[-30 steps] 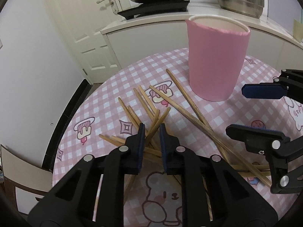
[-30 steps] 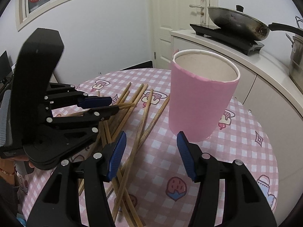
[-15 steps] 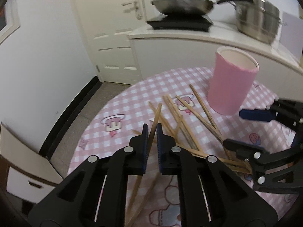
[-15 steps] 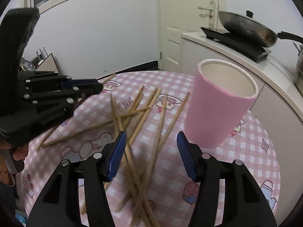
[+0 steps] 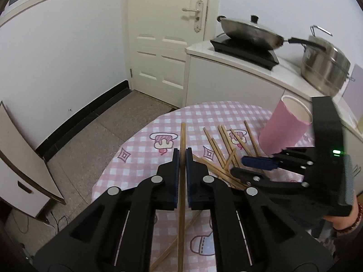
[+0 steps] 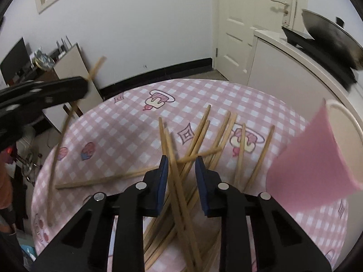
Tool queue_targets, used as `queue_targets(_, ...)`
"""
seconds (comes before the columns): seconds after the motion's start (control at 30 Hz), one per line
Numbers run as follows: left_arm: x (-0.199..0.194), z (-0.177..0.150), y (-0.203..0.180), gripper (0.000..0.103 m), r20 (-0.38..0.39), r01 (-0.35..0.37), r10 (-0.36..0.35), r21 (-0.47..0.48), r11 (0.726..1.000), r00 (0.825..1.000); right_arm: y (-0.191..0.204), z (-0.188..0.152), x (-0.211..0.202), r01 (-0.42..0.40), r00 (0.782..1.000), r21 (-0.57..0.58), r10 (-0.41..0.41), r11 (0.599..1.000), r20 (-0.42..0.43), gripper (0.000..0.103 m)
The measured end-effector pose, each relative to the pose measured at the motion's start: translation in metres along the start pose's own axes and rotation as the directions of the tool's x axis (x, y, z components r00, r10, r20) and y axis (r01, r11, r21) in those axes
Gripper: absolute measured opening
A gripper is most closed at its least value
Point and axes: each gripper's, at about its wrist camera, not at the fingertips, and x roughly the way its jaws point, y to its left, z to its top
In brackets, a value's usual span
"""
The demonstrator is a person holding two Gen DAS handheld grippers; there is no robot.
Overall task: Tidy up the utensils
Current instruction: 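Close the left tool on one chopstick while the right tool grasps another chopstick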
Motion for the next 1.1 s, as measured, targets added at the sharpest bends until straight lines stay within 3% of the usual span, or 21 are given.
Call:
queue_targets(0.6,-0.005,0.001,0.009,0.006,0.023,0.001,0.0,-0.036,0.999,1.0,0.005,0.022,0.03,-0.025,0.989,-0.098,0.01,0.995,-0.148,0.017)
queue_targets(0.77,-0.003,0.002,0.007,0.006,0.02,0.002,-0.001,-0.034,0.999,1.0,0.007,0.023,0.033,-0.016,0.988,-0.118,-0.003,0.993,-0.157,0.016)
queue_targets(0.87,-0.004,0.001,0.004,0.006,0.02,0.004,-0.003,-0.03,1.0,1.0,0.006,0.026,0.036,-0.022,0.985,-0.121,0.0,0.992,-0.173,0.004)
queue_targets(1.1,-0.012,0.004,-0.001,0.006,0.033,0.011,-0.01,-0.038,0.999,0.999,0.002,0.027,0.023,-0.046,0.99,-0.093,0.033,0.995,-0.136,0.004)
